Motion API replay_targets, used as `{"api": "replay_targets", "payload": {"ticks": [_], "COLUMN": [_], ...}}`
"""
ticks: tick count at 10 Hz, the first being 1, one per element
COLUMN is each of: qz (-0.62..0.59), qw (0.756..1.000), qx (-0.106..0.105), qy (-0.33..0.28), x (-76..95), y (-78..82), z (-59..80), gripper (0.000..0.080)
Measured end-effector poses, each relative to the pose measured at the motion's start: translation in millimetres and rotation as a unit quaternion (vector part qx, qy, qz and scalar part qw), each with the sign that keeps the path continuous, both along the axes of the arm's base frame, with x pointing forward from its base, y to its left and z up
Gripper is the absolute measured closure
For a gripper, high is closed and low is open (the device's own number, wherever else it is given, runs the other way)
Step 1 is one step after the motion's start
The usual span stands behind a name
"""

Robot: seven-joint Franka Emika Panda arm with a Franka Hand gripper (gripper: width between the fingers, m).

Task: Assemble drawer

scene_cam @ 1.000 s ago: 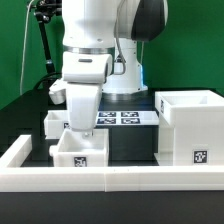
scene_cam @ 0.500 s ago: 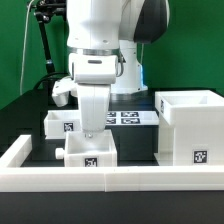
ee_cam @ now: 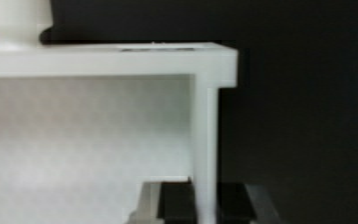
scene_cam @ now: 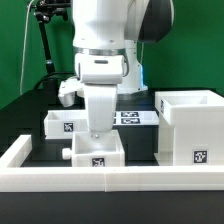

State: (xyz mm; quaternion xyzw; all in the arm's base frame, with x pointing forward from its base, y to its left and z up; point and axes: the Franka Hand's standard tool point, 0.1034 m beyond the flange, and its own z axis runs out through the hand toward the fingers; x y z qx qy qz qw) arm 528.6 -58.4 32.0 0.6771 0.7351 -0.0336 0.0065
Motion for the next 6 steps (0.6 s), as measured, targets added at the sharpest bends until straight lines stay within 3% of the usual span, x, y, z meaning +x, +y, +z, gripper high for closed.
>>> {"api": "replay_targets", "payload": {"ticks": [3, 6], "qz": [-0.023, -0.030], "qw": [1.000, 1.000], "qx": [0.008, 0.009], "qy": [-0.001, 0.001], "x": [6.6, 6.5], "y": [27.1, 26.4], "z": [0.8, 1.0], "gripper": [0.0758, 0.0758]}}
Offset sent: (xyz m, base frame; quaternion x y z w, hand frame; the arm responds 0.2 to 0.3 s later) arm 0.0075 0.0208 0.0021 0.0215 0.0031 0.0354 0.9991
